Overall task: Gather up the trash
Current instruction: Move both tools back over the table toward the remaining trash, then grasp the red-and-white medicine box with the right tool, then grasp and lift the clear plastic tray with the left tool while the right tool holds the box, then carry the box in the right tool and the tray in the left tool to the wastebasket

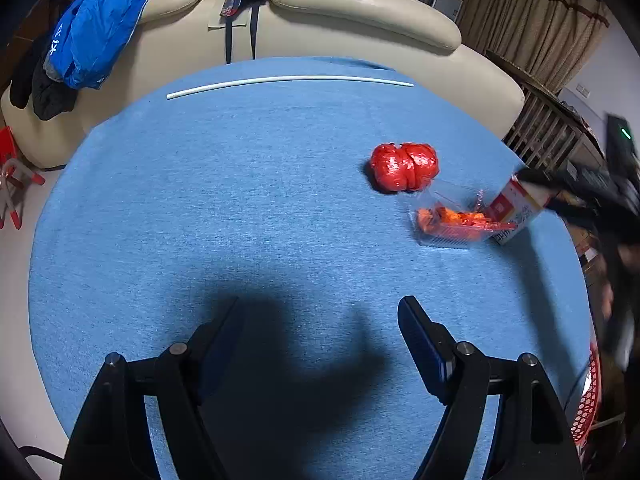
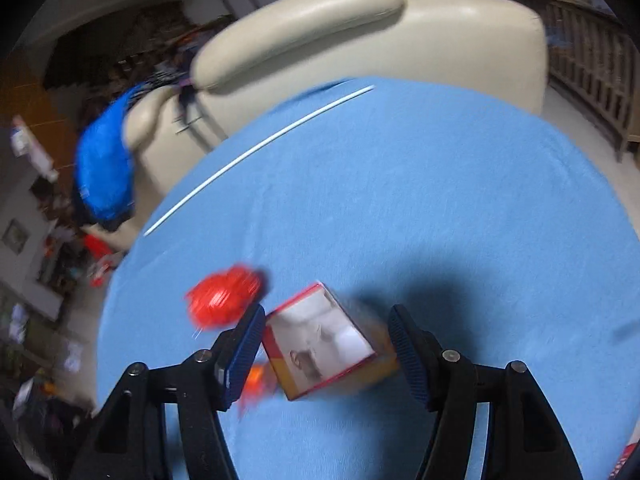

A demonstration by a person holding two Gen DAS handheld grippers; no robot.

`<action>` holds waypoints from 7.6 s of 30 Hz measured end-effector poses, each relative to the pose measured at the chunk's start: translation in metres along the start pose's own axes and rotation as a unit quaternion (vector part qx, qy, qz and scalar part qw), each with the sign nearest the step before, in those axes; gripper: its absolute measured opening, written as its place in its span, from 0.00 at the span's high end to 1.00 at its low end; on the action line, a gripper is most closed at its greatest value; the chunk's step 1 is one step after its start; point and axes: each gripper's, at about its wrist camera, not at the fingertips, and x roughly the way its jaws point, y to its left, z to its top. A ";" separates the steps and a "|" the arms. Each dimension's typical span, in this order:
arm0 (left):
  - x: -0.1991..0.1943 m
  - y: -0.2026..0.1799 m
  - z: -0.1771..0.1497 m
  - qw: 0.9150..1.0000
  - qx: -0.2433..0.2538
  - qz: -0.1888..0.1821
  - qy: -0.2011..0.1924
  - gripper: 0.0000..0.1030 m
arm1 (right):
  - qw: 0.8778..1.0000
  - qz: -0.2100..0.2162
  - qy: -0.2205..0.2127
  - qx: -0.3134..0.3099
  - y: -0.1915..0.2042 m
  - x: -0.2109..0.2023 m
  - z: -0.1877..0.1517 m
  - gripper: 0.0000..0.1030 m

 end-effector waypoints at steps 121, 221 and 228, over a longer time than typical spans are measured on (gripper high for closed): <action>0.118 -0.117 0.103 0.949 0.243 -0.007 0.199 0.16 | 1.000 0.020 -0.020 0.010 -0.026 -0.010 -0.087 0.51; -0.077 -0.336 -0.090 0.943 0.287 -0.129 -0.107 0.26 | 0.945 -0.219 -0.154 0.188 -0.221 -0.284 -0.291 0.51; -0.076 -0.353 -0.096 0.938 0.301 -0.136 -0.102 0.26 | 0.942 -0.228 -0.135 0.206 -0.242 -0.272 -0.303 0.51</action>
